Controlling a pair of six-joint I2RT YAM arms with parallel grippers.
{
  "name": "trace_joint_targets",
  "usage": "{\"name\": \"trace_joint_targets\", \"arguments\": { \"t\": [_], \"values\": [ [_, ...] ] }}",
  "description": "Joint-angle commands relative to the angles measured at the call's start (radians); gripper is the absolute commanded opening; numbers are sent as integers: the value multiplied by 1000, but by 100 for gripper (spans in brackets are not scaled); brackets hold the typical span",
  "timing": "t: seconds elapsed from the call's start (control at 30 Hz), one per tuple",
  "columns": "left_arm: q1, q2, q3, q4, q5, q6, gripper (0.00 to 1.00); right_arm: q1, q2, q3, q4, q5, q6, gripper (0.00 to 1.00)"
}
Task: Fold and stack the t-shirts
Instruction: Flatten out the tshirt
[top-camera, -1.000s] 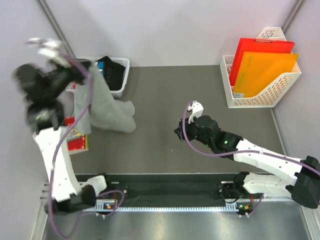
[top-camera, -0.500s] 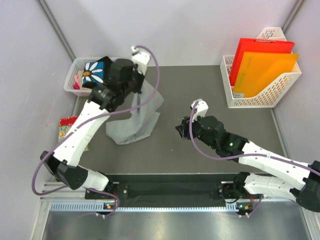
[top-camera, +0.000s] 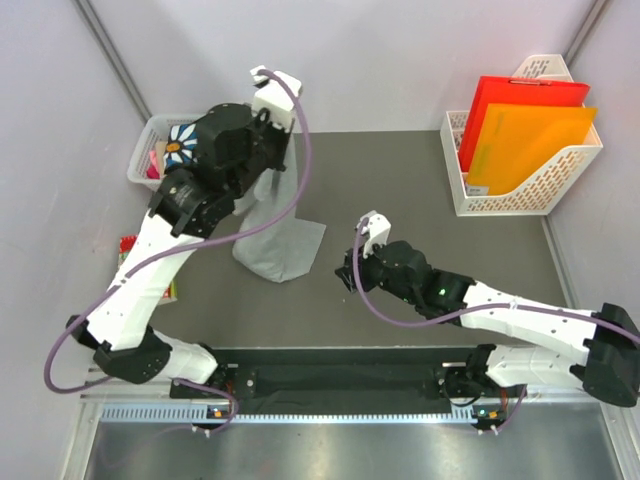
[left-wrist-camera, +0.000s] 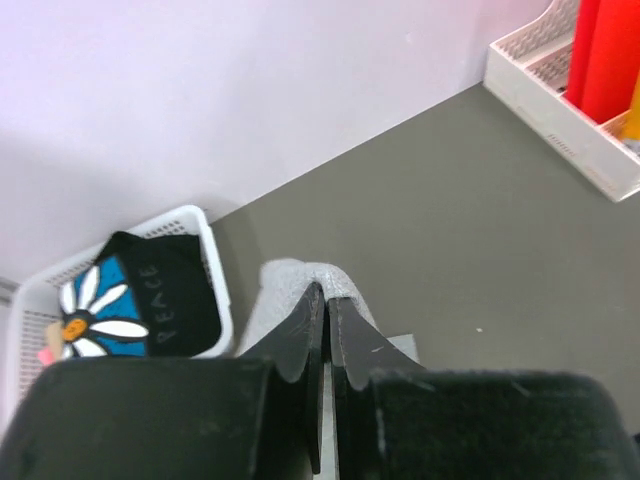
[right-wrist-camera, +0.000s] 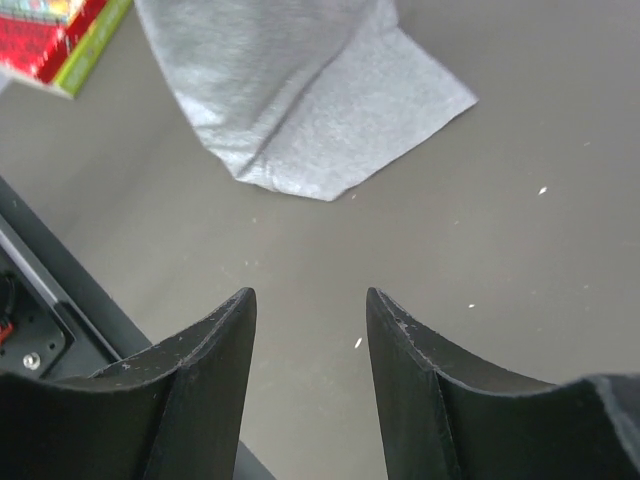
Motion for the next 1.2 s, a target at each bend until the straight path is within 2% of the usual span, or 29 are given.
{"name": "trace_joint_targets", "arguments": {
  "t": [0.0, 0.17, 0.23, 0.4, 0.53, 0.6, 0.83, 0.97, 1.17],
  "values": [
    [-119, 100, 88, 127, -271, 142, 0, 38, 48, 60, 34, -9, -29, 49],
    [-151, 215, 263, 173, -358, 170, 0, 49, 137, 97, 42, 4, -36, 54],
    [-151, 235, 248, 234, -421, 210, 0, 62, 176, 112, 51, -21, -41, 59],
    [-127, 267, 115, 395, -588, 310, 0, 124, 304, 226, 50, -12, -75, 64],
    [28, 323, 214, 291, -553, 215, 0, 144, 429, 281, 76, -21, -70, 63],
    [66, 326, 204, 271, -543, 201, 0, 145, 465, 302, 91, -26, -66, 64],
    [57, 260, 70, 251, -507, 190, 0, 104, 680, 427, 71, 50, -95, 73],
    [57, 231, 27, 237, -484, 170, 0, 0, 758, 473, 71, 19, -84, 74],
    [57, 188, -36, 240, -466, 167, 0, -86, 832, 539, 45, 17, -104, 73]
  ]
}}
